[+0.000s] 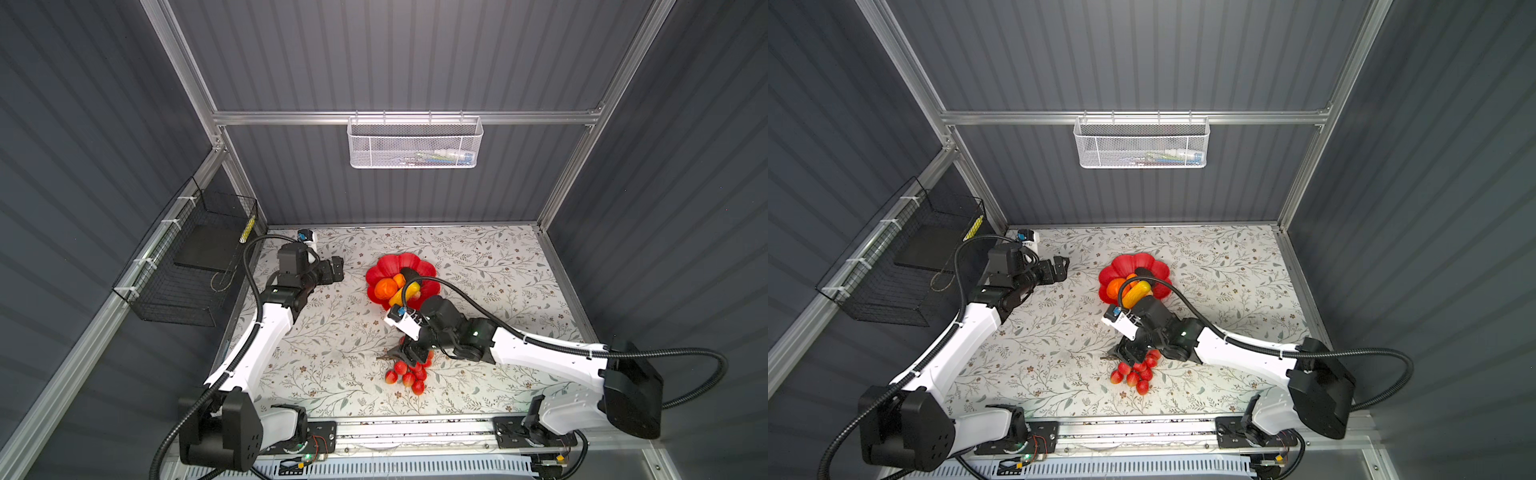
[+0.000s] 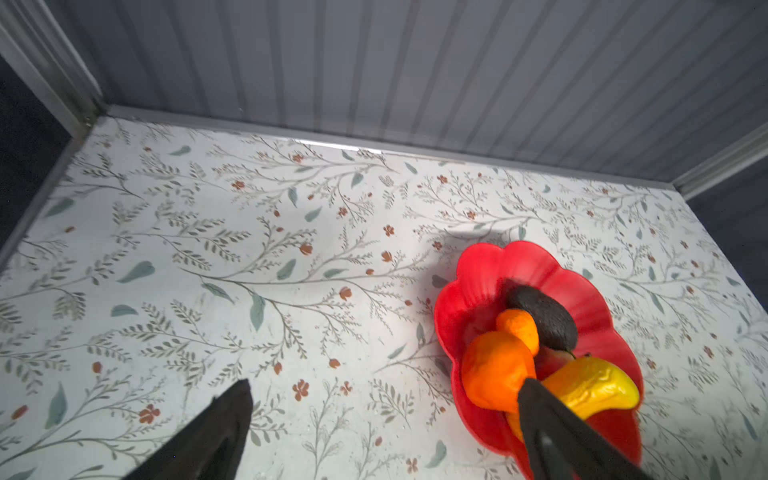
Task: Place and organize the fake fruits in the fruit bowl
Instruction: 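Grasp the lychee bunch stem with the right gripper while the left arm withdraws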
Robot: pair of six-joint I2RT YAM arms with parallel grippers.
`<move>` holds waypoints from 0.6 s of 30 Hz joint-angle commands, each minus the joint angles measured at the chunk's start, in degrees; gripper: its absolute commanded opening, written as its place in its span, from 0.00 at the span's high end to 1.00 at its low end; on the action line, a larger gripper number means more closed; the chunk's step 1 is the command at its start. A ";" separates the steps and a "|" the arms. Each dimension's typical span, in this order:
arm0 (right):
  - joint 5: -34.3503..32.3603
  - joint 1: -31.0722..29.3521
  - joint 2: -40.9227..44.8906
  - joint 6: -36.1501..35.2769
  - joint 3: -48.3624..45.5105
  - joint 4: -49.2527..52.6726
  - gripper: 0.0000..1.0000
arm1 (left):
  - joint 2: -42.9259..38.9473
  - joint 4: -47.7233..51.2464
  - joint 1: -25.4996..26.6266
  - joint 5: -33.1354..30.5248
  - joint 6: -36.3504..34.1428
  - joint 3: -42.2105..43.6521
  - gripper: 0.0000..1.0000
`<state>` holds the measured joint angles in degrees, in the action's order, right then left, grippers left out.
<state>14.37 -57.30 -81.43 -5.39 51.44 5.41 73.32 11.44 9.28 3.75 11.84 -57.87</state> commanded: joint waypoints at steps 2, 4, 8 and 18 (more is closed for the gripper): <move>-0.90 -2.41 -4.26 -4.39 3.40 3.70 0.30 | 2.09 5.55 -0.47 3.65 -1.39 -5.49 0.00; -1.52 -3.29 -6.48 -5.18 4.71 4.17 0.31 | 1.47 4.72 -0.58 3.37 -1.79 -4.85 0.00; -3.92 -4.53 -10.80 -6.81 7.96 6.04 0.32 | 0.69 2.95 -1.08 3.32 -1.06 -2.65 0.00; -6.73 -5.89 -17.95 -9.33 11.99 8.16 0.51 | 0.07 4.42 -1.57 2.23 -2.52 -2.70 0.00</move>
<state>8.54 -62.50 -98.24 -13.32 61.73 11.53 75.22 14.63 8.14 6.04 10.72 -60.90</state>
